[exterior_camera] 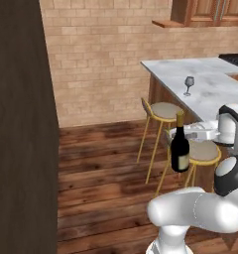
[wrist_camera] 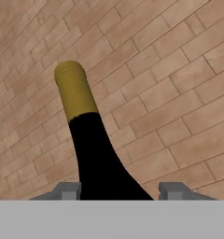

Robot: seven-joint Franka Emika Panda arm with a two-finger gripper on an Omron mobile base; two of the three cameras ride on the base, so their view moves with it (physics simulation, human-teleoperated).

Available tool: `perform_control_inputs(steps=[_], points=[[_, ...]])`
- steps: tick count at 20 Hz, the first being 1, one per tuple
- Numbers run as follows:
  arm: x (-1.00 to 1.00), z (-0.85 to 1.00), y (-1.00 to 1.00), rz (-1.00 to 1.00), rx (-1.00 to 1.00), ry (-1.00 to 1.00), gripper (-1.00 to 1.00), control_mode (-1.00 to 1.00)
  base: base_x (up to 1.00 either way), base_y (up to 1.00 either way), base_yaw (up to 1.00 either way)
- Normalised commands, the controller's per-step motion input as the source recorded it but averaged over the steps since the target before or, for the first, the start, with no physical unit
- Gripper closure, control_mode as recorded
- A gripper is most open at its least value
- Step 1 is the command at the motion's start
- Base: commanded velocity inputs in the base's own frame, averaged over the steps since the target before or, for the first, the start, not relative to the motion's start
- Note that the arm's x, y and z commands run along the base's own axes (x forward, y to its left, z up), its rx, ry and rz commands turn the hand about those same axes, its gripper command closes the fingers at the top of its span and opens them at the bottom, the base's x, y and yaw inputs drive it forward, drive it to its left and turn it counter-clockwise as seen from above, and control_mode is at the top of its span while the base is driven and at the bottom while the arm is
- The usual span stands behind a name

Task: There is a wine glass and glass cup on the dining counter. Place the wine bottle next to the wine glass and the juice bottle next to the glass cup.

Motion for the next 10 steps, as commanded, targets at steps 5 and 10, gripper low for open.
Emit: perform_control_inputs(steps=[5,10], points=[[0.0,0.0,0.0,0.0,0.0,0.0,1.0,1.0,0.73,0.51,-0.11],[0.0,0.0,0.0,0.0,0.0,0.0,1.0,1.0,0.75,0.46,-0.16]])
